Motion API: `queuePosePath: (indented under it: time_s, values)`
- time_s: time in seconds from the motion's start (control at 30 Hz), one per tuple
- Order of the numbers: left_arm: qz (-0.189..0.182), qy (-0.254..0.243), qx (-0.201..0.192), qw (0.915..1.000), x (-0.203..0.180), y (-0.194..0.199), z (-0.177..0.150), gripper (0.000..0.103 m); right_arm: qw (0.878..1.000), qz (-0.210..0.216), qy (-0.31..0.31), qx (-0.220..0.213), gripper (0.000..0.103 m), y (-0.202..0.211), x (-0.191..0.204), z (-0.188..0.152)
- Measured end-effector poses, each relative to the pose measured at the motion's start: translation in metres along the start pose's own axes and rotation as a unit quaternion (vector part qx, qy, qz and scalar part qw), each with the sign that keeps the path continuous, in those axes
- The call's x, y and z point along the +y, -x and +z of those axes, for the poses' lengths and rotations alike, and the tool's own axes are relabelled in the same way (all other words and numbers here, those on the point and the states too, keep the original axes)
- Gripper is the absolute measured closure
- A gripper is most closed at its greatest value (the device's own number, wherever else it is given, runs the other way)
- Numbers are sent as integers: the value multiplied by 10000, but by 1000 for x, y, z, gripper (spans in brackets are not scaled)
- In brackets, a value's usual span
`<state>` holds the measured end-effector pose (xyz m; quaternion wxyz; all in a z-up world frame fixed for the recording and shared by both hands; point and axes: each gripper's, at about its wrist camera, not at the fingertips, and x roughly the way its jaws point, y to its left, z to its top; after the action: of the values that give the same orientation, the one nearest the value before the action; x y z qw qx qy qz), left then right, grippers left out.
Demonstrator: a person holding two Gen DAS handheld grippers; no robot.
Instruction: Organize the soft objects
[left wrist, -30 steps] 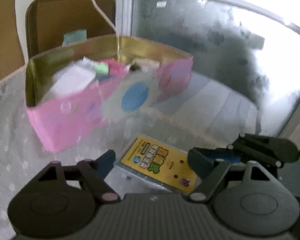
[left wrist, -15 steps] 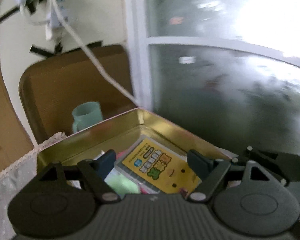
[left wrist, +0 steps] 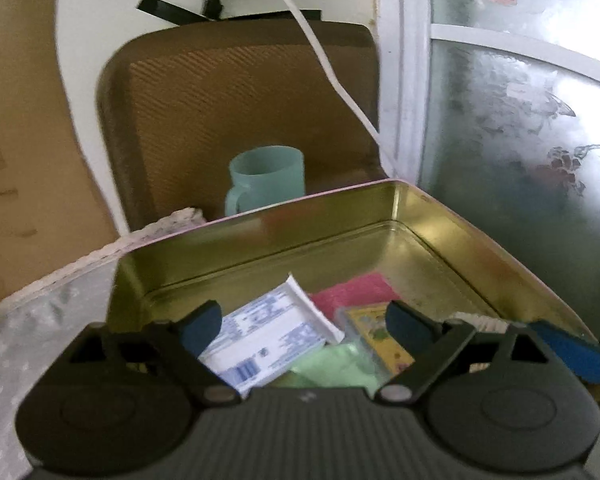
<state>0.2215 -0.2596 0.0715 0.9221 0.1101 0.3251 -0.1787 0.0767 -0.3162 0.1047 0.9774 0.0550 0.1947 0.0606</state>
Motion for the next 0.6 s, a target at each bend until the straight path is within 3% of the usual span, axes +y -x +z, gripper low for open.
queuePosePath:
  time_s: [0.17,0.3,0.53,0.6]
  values:
    - [200,26,-122,9997,-1,31,-7,4,9998,0,-175,8,43,16,9,-1]
    - [413,4,-333,9986,0,69,-23,1,9991,-15,-410,-108,26,35,20,2]
    - [733,81,-444,9963,9,127,-56,1,9960,77,-890,8,13,64,45,4]
    - [831,83,-481,9953,12,144,-66,0,9943,60,-1063,89,0,70,50,4]
